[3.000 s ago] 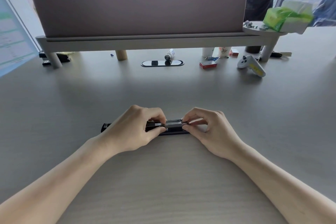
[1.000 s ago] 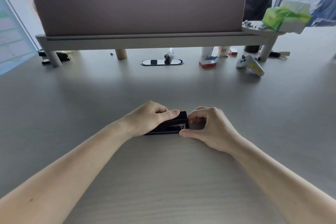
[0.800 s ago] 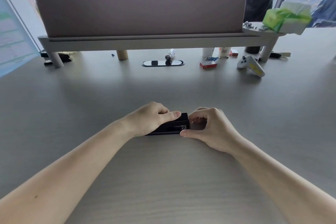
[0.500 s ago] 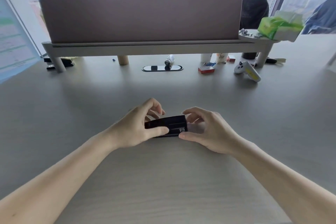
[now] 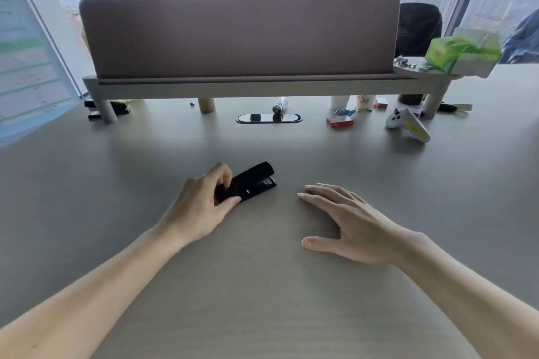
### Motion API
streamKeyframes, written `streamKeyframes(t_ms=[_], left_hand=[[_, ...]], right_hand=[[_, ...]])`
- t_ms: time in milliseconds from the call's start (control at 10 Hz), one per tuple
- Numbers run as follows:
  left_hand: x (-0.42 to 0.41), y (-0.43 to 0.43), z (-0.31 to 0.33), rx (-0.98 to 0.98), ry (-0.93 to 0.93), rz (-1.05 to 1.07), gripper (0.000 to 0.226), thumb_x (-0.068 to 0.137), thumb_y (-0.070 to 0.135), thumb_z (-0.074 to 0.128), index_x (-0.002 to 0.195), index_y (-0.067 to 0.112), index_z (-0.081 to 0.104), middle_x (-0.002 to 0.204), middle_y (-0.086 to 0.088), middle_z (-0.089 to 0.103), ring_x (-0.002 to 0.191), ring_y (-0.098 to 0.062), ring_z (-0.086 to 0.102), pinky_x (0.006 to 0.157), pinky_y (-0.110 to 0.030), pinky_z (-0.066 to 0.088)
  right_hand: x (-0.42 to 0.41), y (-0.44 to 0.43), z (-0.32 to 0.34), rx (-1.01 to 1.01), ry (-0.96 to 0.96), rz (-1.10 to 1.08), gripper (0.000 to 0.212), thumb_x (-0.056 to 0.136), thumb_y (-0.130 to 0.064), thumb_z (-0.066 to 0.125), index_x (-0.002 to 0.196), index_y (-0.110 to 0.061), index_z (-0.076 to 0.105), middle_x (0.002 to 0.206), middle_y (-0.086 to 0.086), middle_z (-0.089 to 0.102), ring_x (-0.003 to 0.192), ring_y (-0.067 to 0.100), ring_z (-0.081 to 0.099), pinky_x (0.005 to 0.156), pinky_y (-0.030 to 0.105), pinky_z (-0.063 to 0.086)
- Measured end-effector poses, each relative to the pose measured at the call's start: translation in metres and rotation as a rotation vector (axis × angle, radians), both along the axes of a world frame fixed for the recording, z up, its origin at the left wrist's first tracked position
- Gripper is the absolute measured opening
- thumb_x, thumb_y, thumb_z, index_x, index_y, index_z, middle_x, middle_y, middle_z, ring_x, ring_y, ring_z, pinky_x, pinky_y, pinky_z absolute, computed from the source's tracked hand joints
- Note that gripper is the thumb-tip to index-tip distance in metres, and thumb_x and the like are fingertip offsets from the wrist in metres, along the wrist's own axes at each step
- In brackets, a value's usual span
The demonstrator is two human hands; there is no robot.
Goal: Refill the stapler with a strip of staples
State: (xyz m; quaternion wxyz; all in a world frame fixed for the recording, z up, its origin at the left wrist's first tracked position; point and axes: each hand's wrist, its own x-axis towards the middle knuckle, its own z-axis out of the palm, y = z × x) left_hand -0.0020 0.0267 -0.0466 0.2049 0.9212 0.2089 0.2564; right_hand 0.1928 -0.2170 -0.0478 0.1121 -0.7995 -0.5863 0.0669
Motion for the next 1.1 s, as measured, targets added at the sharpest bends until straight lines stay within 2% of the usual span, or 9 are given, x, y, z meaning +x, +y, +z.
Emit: streamKeyframes(t_ms=[200,300,500,600,700,900,1000,1100], left_hand=[[0.060,0.049,-0.007,0.001,-0.046,0.209,0.033,0.088,0.023,0.078,0.096,0.016,0.047,0.082,-0.004,0.066,0.066,-0.032,0.056,0.061,-0.033,0.041],[0.092,0.069,-0.008,0.035,-0.041,0.245,0.032,0.088,0.021,0.076,0.100,0.013,0.048,0.084,-0.007,0.068,0.071,-0.036,0.059,0.064,-0.039,0.048],[0.139,0.102,-0.005,0.004,-0.024,0.314,0.030,0.093,0.022,0.071,0.108,0.011,0.048,0.094,-0.009,0.062,0.078,-0.036,0.055,0.068,-0.036,0.042],[0.154,0.111,-0.004,0.001,-0.017,0.310,0.030,0.093,0.023,0.070,0.109,0.011,0.048,0.100,-0.012,0.064,0.082,-0.038,0.057,0.070,-0.037,0.044],[0.161,0.116,-0.004,0.027,-0.013,0.305,0.030,0.094,0.023,0.070,0.110,0.010,0.049,0.106,-0.018,0.068,0.086,-0.041,0.059,0.074,-0.041,0.049],[0.163,0.120,-0.007,0.058,-0.012,0.285,0.030,0.093,0.023,0.071,0.109,0.010,0.048,0.105,-0.021,0.069,0.086,-0.043,0.062,0.075,-0.045,0.053],[0.161,0.121,-0.005,0.019,0.001,0.261,0.033,0.092,0.025,0.072,0.108,0.011,0.047,0.105,-0.019,0.069,0.087,-0.040,0.061,0.074,-0.043,0.051],[0.156,0.117,-0.005,0.079,-0.033,0.222,0.036,0.090,0.033,0.073,0.111,0.013,0.051,0.118,-0.015,0.066,0.104,-0.038,0.060,0.085,-0.042,0.046]], right_hand=[[0.018,0.033,-0.001,-0.010,-0.007,0.042,0.093,0.083,-0.086,0.046,0.163,-0.042,0.028,0.171,-0.021,0.021,0.160,0.003,0.010,0.131,0.033,0.010],[0.029,0.048,0.001,-0.024,0.004,0.062,0.094,0.082,-0.087,0.045,0.163,-0.043,0.026,0.172,-0.022,0.020,0.160,0.002,0.008,0.131,0.031,0.008],[0.041,0.061,-0.001,-0.027,0.020,0.061,0.096,0.077,-0.092,0.041,0.162,-0.049,0.025,0.171,-0.027,0.017,0.159,-0.002,0.005,0.131,0.028,0.005],[0.042,0.061,-0.001,-0.031,0.031,0.058,0.100,0.073,-0.095,0.035,0.161,-0.051,0.023,0.170,-0.030,0.014,0.158,-0.004,0.003,0.129,0.025,0.002],[0.043,0.061,-0.001,-0.033,0.019,0.061,0.098,0.075,-0.094,0.040,0.161,-0.052,0.022,0.170,-0.030,0.014,0.158,-0.004,0.003,0.131,0.027,0.004],[0.042,0.061,-0.002,-0.036,0.011,0.084,0.097,0.076,-0.092,0.044,0.162,-0.051,0.021,0.171,-0.029,0.014,0.158,-0.005,0.001,0.131,0.028,0.002],[0.042,0.061,-0.001,-0.026,0.008,0.075,0.097,0.077,-0.092,0.044,0.162,-0.051,0.021,0.171,-0.029,0.014,0.158,-0.005,0.002,0.130,0.027,0.001],[0.040,0.060,0.001,-0.029,-0.003,0.092,0.096,0.078,-0.091,0.045,0.162,-0.051,0.022,0.171,-0.028,0.015,0.159,-0.003,0.003,0.131,0.028,0.003]])
